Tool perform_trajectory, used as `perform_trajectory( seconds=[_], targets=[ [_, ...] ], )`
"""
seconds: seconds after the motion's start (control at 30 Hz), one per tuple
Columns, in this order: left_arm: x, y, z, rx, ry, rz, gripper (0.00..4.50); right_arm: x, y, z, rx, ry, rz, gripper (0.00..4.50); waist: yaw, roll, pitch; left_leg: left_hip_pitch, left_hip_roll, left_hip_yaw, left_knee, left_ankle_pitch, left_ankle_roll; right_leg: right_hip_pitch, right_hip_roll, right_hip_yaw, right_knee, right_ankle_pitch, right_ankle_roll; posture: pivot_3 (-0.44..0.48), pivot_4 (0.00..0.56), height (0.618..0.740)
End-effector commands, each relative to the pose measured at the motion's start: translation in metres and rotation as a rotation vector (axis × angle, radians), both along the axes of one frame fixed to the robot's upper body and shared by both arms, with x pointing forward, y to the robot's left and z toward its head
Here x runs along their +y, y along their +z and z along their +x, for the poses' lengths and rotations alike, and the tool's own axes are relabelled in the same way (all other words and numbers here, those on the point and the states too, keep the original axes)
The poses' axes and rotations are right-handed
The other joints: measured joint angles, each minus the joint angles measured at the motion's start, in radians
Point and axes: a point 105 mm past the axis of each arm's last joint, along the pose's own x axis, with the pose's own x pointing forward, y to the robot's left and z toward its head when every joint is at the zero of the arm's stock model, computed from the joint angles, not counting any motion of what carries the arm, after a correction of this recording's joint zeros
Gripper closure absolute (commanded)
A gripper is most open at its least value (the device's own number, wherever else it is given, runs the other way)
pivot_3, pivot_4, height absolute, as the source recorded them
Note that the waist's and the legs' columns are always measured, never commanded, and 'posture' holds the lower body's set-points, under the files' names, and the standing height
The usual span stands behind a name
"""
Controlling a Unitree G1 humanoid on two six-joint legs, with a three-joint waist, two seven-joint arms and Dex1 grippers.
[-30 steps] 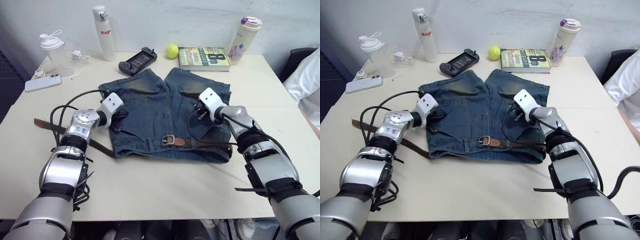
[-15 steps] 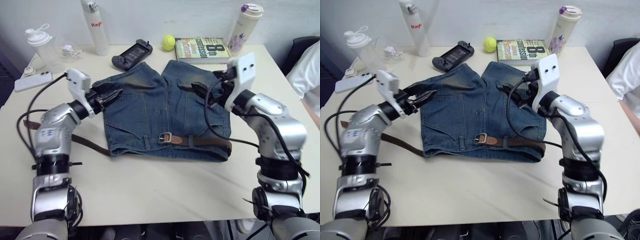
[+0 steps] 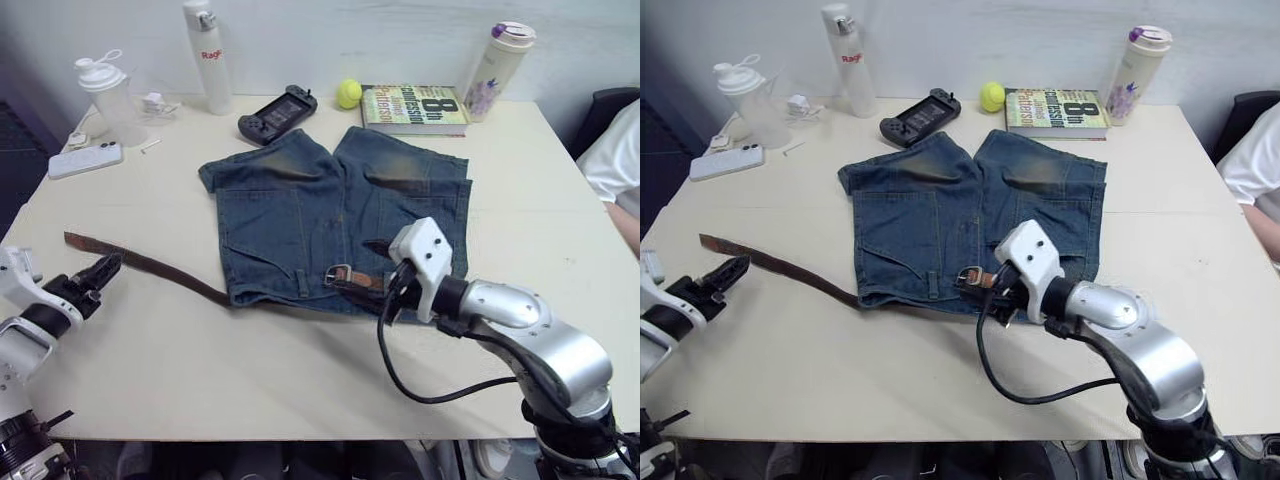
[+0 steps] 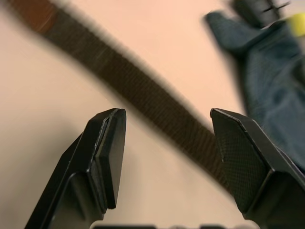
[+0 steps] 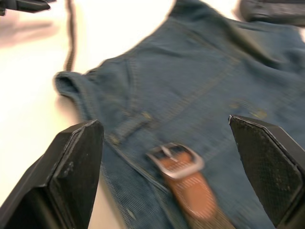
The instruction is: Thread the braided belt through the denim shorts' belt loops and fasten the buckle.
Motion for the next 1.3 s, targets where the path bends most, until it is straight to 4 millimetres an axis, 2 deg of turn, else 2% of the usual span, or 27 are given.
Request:
perform_trajectory(
  seconds=[0.03, 0.17, 0.23, 0.4, 0.6, 0.73, 0.93, 1.07, 1.2, 1.3],
  targets=[
    [-0.008, 0.013, 0.007, -0.007, 0.008, -0.018, 1.36, 0.010, 0.007, -0.001, -0.068, 0.021, 0.005, 0.05, 0.002, -0.001, 0.000, 0.000, 0.000, 0.000, 0.000, 0.000, 0.000, 0.000, 0.000, 0.000, 0.000, 0.000, 0.000, 0.000, 0.150, 0.740],
    [-0.015, 0.015, 0.025, 0.057, 0.045, -0.069, 1.36, 0.020, 0.000, -0.003, -0.079, 0.056, -0.018, 0.05, 0.000, -0.003, 0.000, 0.000, 0.000, -0.001, 0.000, 0.000, -0.001, 0.000, 0.000, -0.001, 0.000, 0.000, 0.000, 0.000, 0.150, 0.740],
    [-0.014, 0.011, 0.031, 0.146, 0.057, -0.025, 1.36, 0.021, -0.001, -0.003, -0.095, 0.058, -0.032, 0.05, -0.004, -0.003, -0.001, 0.000, 0.000, -0.001, 0.000, 0.000, -0.001, 0.000, 0.001, -0.001, 0.001, 0.000, 0.000, 0.000, 0.150, 0.740],
    [-0.015, 0.007, 0.043, 0.286, 0.049, -0.036, 1.36, 0.025, 0.007, 0.000, -0.134, 0.058, -0.015, 0.05, -0.012, -0.004, 0.000, 0.000, 0.001, 0.000, -0.001, 0.002, -0.003, -0.002, 0.003, -0.002, 0.003, 0.000, 0.000, 0.000, 0.150, 0.740],
    [-0.011, -0.007, 0.038, 0.358, 0.077, -0.079, 1.36, 0.028, 0.014, 0.005, -0.168, 0.049, -0.008, 0.05, -0.012, -0.004, 0.000, 0.001, 0.001, 0.000, -0.002, 0.002, -0.004, -0.002, 0.002, -0.002, 0.003, 0.000, 0.000, 0.000, 0.150, 0.740],
    [-0.014, -0.015, 0.034, 0.414, 0.073, -0.111, 1.36, 0.028, 0.012, 0.007, -0.172, 0.036, -0.010, 0.05, -0.013, -0.003, 0.000, 0.001, 0.001, 0.000, -0.002, 0.002, -0.004, -0.002, 0.002, -0.002, 0.002, 0.000, 0.000, 0.000, 0.150, 0.740],
    [-0.012, 0.016, 0.049, 0.285, 0.075, -0.067, 1.36, 0.030, 0.009, 0.008, -0.172, 0.033, -0.014, 0.05, -0.006, -0.003, 0.000, 0.001, 0.001, 0.000, -0.002, 0.002, -0.004, -0.002, 0.002, -0.002, 0.003, 0.000, 0.000, 0.000, 0.150, 0.740],
    [-0.002, -0.004, 0.033, 0.385, 0.135, -0.092, 1.36, 0.030, 0.009, 0.010, -0.181, 0.025, -0.009, 0.05, -0.008, -0.003, 0.000, 0.001, 0.001, 0.000, -0.002, 0.002, -0.005, -0.002, 0.002, -0.002, 0.002, 0.000, 0.000, 0.000, 0.150, 0.740],
    [-0.004, -0.027, 0.025, 0.460, 0.165, -0.152, 1.36, 0.029, 0.015, 0.012, -0.199, 0.019, 0.004, 0.05, -0.018, -0.003, -0.001, 0.002, 0.001, 0.000, -0.003, 0.002, -0.005, -0.002, 0.002, -0.002, 0.003, 0.000, 0.000, 0.000, 0.150, 0.740],
    [-0.014, -0.041, 0.025, 0.500, 0.161, -0.203, 1.36, 0.028, 0.018, 0.013, -0.210, 0.011, 0.012, 0.05, -0.023, -0.001, -0.002, 0.003, 0.001, 0.000, -0.005, 0.003, -0.006, -0.002, 0.002, -0.002, 0.003, 0.000, 0.000, 0.000, 0.150, 0.740]
  ],
)
